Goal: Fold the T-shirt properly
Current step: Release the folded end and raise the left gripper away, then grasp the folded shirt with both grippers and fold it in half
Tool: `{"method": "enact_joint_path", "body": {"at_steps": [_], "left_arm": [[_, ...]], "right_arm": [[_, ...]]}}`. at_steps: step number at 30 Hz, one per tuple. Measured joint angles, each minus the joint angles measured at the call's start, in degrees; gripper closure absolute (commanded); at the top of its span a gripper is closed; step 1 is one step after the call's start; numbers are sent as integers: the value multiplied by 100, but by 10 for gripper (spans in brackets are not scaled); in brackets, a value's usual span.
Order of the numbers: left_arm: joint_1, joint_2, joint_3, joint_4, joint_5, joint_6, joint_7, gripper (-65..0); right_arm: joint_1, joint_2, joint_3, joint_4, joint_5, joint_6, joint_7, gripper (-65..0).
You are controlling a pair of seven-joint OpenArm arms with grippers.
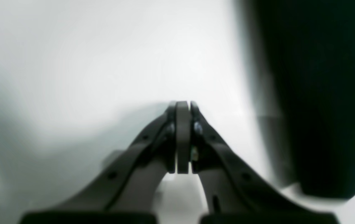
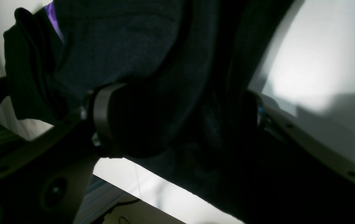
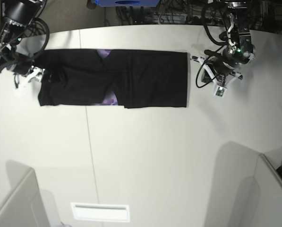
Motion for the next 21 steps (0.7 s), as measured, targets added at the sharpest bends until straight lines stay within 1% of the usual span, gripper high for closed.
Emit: {"method": "enact_joint_path", "body": {"at_steps": [7, 8, 9, 10, 11, 13, 14, 16, 17, 18, 21], "left_arm": [[-44, 7, 39, -9, -24, -4, 33, 0], [-44, 9, 61, -15, -26, -4, 33, 0], [-42, 7, 116, -15, -22, -4, 33, 0], [-55, 22, 190, -15, -11, 2, 17, 0], [-72, 39, 267, -17, -7, 2, 7, 0], [-74, 63, 498, -15, -17, 2, -37, 0], [-79, 72, 595, -15, -24, 0, -39, 0], [-85, 122, 717, -17, -42, 0, -48, 0], [-83, 188, 743, -15, -39, 2, -48, 0], [-85, 262, 778, -17, -39, 0, -52, 0], [-103, 409, 1029, -17, -17, 4, -48, 0]], "right_arm": [[-2, 13, -26, -4, 39, 4, -66, -446], [0, 9, -26, -4, 39, 4, -66, -437], [0, -17, -26, -2, 35, 4, -50, -402], [0, -59, -22, -4, -9, 7, -13, -338], [-4, -101, -20, -7, -66, 7, -17, -257], [4, -162, -26, -15, -125, 9, -140, -60], [39, -164, -28, -20, -164, 2, -219, 0], [149, -59, -76, -22, -219, -9, -219, 0], [223, 0, -74, -15, -247, -153, -221, 0], [302, 28, -50, -7, -243, -415, -208, 0], [376, 0, -46, 345, -267, -994, -138, 0]]}}
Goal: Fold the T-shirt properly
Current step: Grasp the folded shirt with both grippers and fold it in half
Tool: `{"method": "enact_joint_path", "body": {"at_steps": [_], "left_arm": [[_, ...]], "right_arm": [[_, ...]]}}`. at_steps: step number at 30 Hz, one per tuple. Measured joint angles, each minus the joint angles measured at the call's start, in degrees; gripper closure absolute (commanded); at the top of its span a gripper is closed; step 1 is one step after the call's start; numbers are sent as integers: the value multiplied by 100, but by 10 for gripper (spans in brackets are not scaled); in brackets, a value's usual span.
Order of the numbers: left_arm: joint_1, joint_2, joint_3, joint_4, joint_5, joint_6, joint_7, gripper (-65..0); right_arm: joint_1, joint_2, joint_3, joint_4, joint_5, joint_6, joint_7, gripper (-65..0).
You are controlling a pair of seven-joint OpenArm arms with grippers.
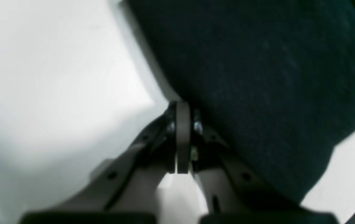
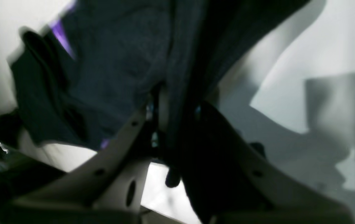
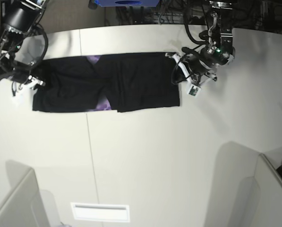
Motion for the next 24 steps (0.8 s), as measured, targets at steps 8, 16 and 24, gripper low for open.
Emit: {"method": "enact_joint_path", "body": {"at_steps": [8, 16, 24], "left_arm": [[-378, 221, 933, -74, 87, 603, 249, 0], [-730, 315, 1176, -122, 153, 732, 426, 0], [-750, 315, 1200, -328, 107, 728, 328, 0]], "right_arm": [[-87, 37, -514, 1921, 15, -1145, -74, 0], [-151, -13, -1558, 2586, -22, -1720, -52, 0], [-168, -544, -2028, 3106, -417, -1722, -61, 0]]}}
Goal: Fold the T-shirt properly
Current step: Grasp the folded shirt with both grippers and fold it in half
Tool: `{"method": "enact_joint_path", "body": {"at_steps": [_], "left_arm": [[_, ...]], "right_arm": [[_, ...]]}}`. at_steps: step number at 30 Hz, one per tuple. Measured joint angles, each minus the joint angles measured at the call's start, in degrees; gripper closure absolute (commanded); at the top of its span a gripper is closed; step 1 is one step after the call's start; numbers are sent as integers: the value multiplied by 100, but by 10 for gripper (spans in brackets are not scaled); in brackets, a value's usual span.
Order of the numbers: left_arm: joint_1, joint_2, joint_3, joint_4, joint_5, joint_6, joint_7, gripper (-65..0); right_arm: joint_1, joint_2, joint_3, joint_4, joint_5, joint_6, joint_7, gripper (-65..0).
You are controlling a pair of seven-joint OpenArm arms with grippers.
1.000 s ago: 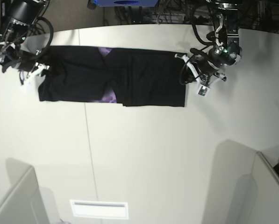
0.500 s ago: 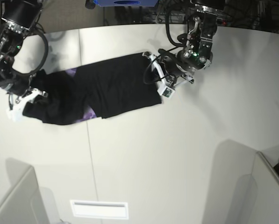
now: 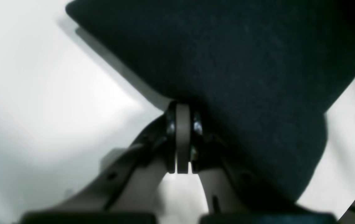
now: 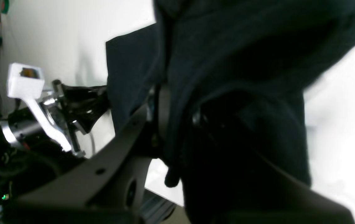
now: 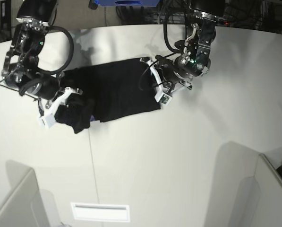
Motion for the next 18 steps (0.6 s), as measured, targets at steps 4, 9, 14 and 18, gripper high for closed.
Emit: {"method": "enact_joint_path", "body": {"at_steps": [4, 9, 14, 18], "left_arm": [[-28, -4, -9, -31, -2, 0, -9, 0], [-28, -4, -28, -24, -24, 181, -9, 0], [-31, -4, -28, -20, -22, 195, -7, 0], [-31, -4, -28, -20, -22, 195, -7, 0]], "right_arm": [[-70, -254, -426, 22, -186, 0, -39, 0], [-59, -479, -710, 26, -190, 2, -7, 0], [-46, -774, -863, 144, -186, 0, 4, 0], [-61, -881, -929, 144, -205, 0, 9, 0]]}}
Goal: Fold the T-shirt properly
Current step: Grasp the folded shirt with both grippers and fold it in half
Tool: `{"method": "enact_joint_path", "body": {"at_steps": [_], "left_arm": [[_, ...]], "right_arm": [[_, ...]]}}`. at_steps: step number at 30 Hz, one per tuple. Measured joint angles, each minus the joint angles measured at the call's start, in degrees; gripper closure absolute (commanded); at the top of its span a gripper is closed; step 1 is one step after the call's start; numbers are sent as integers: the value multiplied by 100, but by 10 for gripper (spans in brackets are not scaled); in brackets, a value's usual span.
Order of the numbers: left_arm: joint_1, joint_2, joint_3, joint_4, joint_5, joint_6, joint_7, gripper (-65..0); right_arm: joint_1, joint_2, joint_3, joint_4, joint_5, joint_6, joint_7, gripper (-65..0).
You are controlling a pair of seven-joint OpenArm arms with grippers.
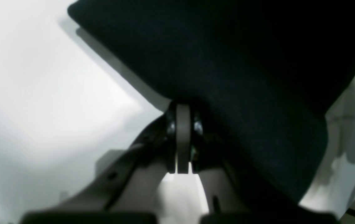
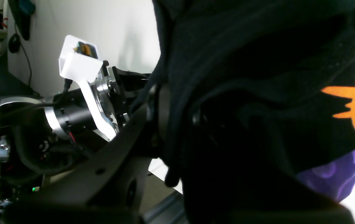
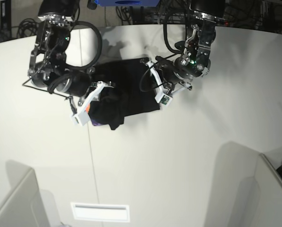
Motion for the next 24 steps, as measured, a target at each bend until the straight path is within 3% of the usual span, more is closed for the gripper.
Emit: {"method": "enact_joint_path", "body": {"at_steps": [2, 7, 8, 11, 18, 21, 24], "left_arm": [[0, 2, 0, 0, 2, 0, 0, 0], [-13, 0, -2, 0, 2, 0, 2, 0], [-11, 0, -2, 2, 0, 0, 0, 0], [-13, 0, -2, 2, 2, 2, 0, 0], [24, -15, -2, 61, 0, 2, 17, 0], [168, -114, -146, 411, 9, 81, 245, 0], [337, -179, -761, 1001, 20, 37, 981, 0]], "right_arm": [[-13, 31, -273, 0, -72, 0, 74, 0], [-203, 28, -1005, -166, -120, -39, 874, 0], [-195, 59, -1082, -243, -299, -179, 1023, 0], [-157, 140, -1115, -492, -737, -236, 1137, 0], [-92, 94, -1139, -688, -745, -240, 1314, 0], [-101, 107, -1139, -905, -734, -243, 1416, 0], [-114, 92, -1134, -1163, -741, -243, 1438, 0]]}}
